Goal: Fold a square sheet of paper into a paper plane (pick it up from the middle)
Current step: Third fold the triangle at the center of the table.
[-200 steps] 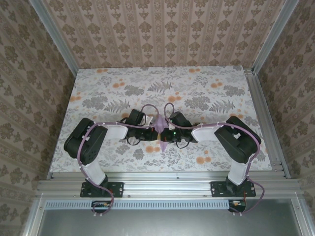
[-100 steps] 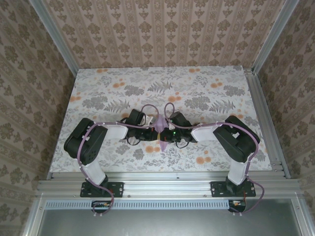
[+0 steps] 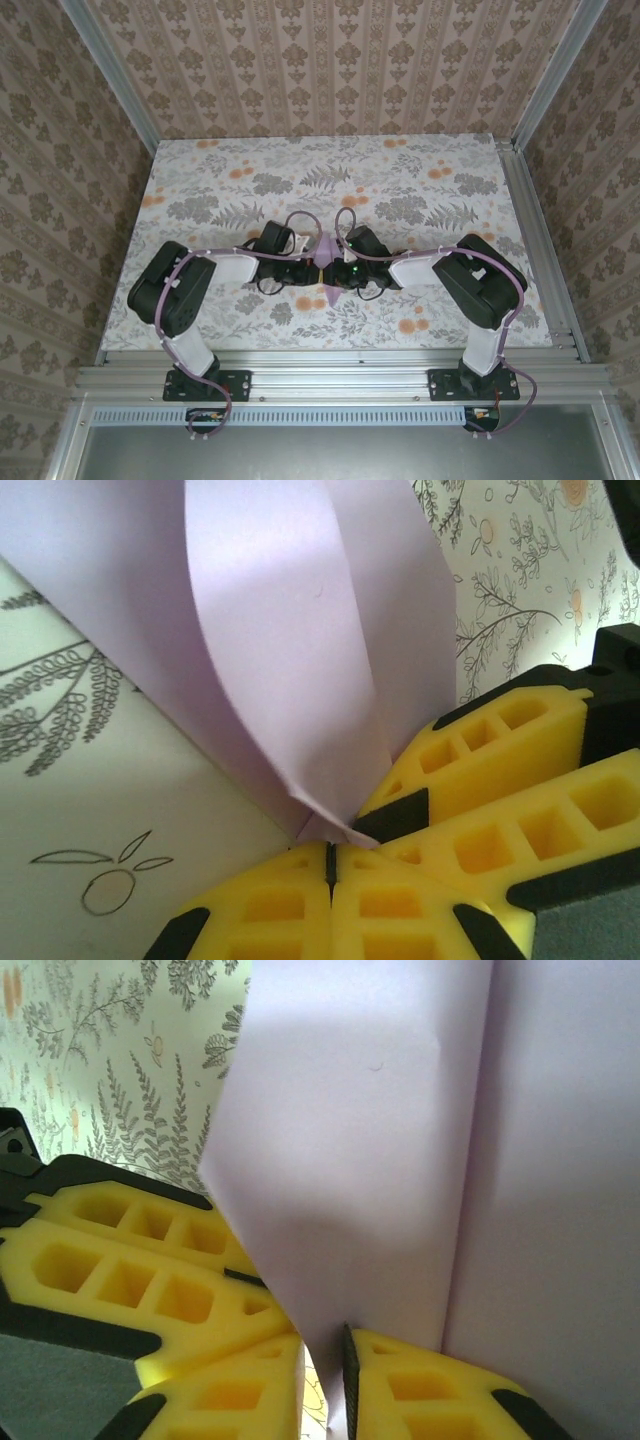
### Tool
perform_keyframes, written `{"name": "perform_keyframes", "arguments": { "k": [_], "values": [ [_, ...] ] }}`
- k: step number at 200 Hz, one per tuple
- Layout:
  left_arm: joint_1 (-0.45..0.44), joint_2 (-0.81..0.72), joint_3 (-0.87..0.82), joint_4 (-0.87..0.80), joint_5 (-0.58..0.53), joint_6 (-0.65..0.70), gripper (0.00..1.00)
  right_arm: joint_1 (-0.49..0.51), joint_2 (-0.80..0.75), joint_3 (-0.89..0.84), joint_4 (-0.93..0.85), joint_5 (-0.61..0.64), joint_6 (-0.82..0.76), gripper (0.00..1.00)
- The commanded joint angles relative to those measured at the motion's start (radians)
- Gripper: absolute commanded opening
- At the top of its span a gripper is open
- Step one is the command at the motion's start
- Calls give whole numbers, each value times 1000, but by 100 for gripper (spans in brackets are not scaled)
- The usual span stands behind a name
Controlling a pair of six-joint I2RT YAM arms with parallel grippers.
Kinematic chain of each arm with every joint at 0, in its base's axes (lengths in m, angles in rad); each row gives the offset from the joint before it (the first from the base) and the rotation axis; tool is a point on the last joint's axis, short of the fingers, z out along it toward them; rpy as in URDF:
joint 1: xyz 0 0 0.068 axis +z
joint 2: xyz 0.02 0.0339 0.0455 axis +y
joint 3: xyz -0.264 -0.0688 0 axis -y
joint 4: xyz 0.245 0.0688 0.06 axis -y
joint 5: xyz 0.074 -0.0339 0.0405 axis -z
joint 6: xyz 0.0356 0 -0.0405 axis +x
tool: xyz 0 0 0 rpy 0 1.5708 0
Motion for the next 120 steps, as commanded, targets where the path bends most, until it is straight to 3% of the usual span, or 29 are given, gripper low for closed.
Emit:
{"name": "perform_keyframes", "arguments": {
  "k": [1,55,69,120],
  "values": [
    [9,-56,5,-31,8,-9,0,-5,38,-33,-11,10,-20,24],
    [31,-117,56,-118,-13,13,0,-10,42,-52,9,9,-17,29],
    [34,-123,65,-130,-19,15,4,-10,42,-55,12,10,-17,30],
    [37,-92,84,-136,-13,17,5,-16,38,-70,26,9,-5,27]
  ]
}}
